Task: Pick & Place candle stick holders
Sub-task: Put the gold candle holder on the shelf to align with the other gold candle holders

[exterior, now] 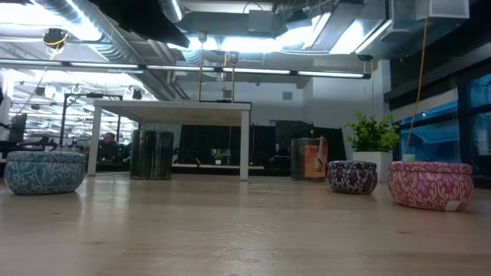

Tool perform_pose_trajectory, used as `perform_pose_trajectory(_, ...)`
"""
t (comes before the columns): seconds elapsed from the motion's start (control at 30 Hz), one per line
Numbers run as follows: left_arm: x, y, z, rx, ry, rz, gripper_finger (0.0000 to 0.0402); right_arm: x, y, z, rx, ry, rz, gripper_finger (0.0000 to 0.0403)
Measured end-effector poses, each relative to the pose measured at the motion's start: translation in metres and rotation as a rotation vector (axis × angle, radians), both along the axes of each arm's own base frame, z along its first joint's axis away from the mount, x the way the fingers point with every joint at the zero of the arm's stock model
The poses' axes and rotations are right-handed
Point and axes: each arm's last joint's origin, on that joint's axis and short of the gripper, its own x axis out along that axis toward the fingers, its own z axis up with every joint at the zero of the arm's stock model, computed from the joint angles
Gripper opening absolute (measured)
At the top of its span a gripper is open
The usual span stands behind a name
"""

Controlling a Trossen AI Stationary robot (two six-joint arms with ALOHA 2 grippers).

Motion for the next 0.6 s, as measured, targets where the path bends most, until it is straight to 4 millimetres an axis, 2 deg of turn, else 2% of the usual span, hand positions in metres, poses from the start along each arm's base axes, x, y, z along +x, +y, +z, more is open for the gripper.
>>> perform_pose_trajectory(0.47, 0.0, 0.0, 0.0, 0.0, 0.0, 0.0, 0.0001, 0.0026, 0.0053, 0.0025, -0.02, -0.072, 0.081, 0.0168)
perform_pose_trajectory(0.6, 0.0, 0.0, 0.0, 0.0, 0.0, 0.0, 0.0001, 0.0026, 0.0054, 0.0025, -0.039, -0.076, 0.106, 0.0148)
